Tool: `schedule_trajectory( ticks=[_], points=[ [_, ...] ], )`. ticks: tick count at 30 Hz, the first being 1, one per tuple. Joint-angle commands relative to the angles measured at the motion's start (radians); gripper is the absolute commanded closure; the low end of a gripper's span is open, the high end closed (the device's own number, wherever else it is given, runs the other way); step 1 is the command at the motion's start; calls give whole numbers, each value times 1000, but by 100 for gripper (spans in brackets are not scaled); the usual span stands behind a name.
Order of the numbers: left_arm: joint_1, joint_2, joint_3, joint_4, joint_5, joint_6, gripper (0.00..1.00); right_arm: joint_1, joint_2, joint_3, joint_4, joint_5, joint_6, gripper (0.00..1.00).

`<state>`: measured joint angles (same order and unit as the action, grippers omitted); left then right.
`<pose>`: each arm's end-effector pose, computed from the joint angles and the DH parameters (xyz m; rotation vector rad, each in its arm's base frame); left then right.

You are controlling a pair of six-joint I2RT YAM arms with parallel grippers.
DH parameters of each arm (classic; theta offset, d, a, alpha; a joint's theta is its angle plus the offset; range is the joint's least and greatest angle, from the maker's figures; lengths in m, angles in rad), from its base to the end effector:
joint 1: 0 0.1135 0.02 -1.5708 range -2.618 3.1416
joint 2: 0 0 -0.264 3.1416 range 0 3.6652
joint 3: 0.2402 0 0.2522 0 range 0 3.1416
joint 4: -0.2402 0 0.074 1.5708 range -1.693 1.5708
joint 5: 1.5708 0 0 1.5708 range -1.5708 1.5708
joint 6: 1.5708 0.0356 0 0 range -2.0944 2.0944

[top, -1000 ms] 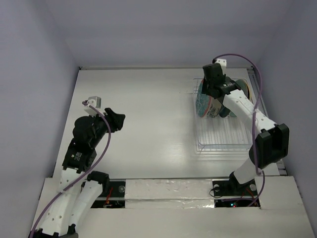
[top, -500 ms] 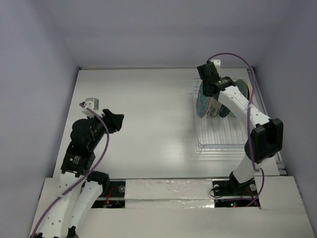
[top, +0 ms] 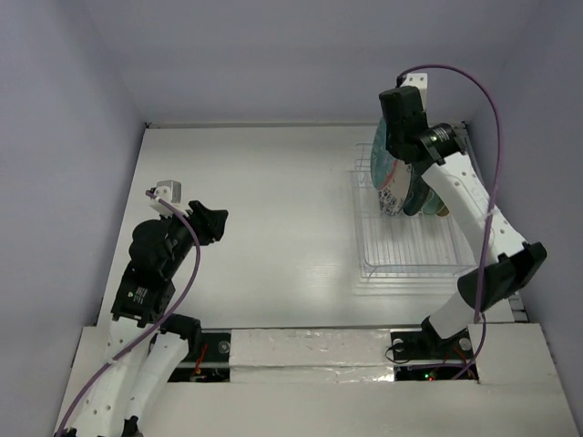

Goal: Unload the plates from the dish rack

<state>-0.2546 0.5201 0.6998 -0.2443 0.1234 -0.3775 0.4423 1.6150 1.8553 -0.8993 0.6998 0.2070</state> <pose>0.1250 -0.0371 0.3405 -0.0060 1.6672 -0.5827 0.3129 0.1228 0.4318 0.1236 2.0775 -0.3881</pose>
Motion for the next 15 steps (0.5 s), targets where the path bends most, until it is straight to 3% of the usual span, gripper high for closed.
schedule_trajectory(
  ticks=[1,11,15],
  points=[
    [-5,-8,0,34,-2,-5,53,74,-125,102,97,-32,25,100],
    [-5,-9,0,30,-11,-6,53,213,32,-96,646,-593,354,100],
    [-5,-11,0,30,-13,-6,53,223,161,-100,741,-663,481,100]
  ],
)
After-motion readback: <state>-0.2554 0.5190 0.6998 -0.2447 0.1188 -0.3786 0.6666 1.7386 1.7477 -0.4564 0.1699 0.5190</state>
